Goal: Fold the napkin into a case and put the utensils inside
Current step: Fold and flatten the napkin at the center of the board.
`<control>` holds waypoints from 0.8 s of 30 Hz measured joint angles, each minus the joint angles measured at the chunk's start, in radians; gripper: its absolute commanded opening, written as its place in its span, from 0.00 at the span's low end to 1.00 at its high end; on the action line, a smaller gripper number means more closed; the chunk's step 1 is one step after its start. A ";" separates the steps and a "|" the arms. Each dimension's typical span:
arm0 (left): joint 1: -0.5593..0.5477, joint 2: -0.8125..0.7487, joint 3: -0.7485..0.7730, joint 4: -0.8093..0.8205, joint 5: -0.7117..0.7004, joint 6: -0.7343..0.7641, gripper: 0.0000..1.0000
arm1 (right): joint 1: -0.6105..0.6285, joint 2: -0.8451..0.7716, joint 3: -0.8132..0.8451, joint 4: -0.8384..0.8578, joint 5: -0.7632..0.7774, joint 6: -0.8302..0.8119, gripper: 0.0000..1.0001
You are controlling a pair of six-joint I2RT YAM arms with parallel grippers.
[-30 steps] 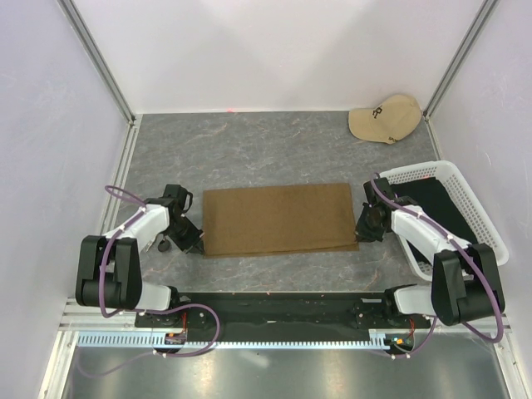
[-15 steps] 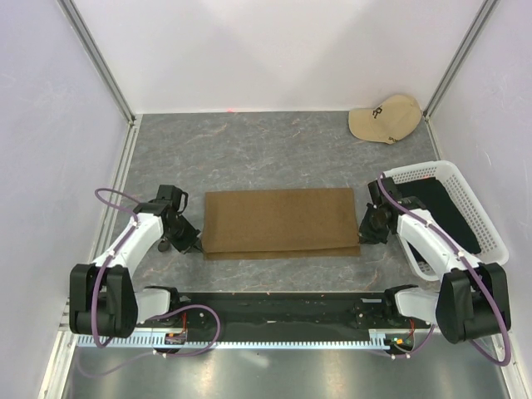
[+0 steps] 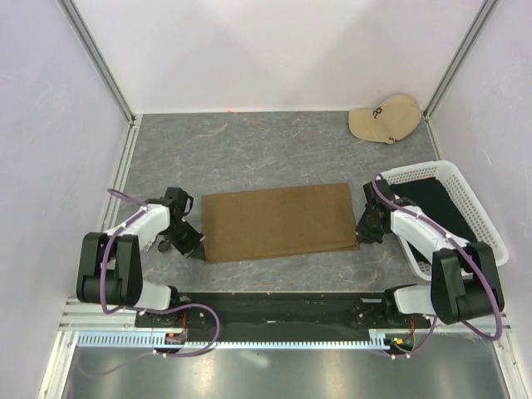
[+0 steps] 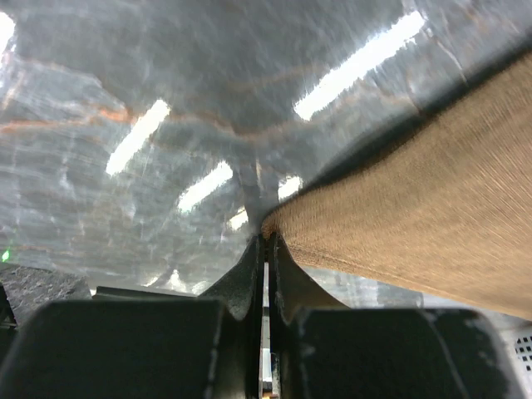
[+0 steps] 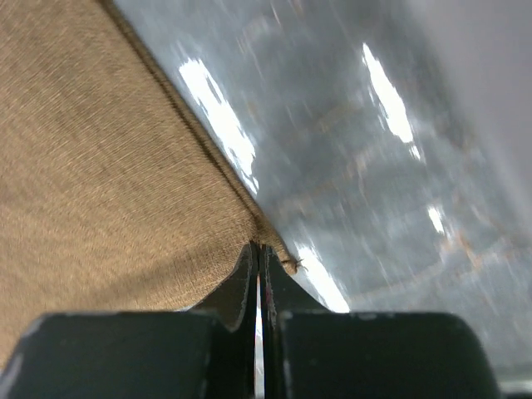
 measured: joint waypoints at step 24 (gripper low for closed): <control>0.000 -0.004 0.133 0.021 -0.016 0.000 0.02 | 0.005 0.180 0.136 0.066 0.053 -0.086 0.00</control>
